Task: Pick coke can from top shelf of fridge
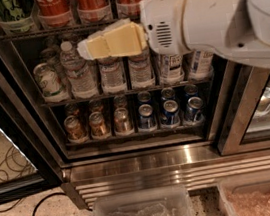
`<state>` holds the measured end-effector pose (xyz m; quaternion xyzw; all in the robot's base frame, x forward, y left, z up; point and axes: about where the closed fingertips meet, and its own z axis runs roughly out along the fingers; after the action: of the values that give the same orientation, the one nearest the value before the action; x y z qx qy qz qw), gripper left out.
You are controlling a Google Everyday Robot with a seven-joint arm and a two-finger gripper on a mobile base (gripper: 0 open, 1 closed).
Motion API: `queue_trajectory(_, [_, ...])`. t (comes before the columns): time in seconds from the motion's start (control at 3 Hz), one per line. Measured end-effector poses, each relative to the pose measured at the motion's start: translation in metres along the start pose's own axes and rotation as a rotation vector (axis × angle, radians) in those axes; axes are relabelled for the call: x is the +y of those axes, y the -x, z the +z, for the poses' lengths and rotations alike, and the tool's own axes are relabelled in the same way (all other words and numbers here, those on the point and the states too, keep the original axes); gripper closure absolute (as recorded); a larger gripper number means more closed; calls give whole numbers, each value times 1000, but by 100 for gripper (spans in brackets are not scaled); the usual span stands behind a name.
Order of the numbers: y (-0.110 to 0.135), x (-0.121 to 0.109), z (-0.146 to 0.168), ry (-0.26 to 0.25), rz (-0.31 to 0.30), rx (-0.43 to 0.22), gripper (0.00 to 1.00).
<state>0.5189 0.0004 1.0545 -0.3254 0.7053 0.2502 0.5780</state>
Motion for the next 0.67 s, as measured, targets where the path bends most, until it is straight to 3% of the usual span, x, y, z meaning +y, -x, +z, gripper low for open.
queue_trajectory(0.67, [3, 15, 61, -55, 43, -108, 0])
